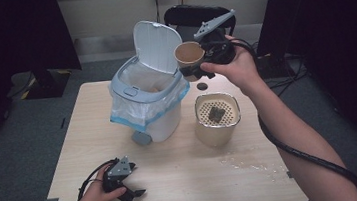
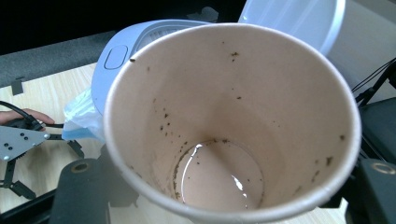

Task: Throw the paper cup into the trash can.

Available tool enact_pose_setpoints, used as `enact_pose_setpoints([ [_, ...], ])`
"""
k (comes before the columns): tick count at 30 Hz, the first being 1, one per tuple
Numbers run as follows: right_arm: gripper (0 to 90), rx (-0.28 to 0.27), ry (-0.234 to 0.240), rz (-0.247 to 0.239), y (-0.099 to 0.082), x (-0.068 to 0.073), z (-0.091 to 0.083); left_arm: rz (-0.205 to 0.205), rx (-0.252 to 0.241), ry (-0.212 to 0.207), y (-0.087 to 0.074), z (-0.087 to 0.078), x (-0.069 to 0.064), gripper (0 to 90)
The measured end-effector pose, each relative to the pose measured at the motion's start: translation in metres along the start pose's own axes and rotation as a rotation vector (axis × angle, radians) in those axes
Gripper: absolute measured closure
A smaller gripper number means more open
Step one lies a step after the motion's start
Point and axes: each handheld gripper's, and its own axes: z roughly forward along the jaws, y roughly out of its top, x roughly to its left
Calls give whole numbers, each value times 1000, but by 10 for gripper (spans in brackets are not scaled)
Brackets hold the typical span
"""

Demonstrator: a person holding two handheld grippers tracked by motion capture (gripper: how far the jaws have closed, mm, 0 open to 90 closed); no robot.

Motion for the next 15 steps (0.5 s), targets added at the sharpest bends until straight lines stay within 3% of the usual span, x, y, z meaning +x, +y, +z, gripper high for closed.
enact_pose_setpoints([
  [15, 277, -7, 22, -19, 17, 11, 15, -1, 0, -1, 0, 0, 0, 0],
])
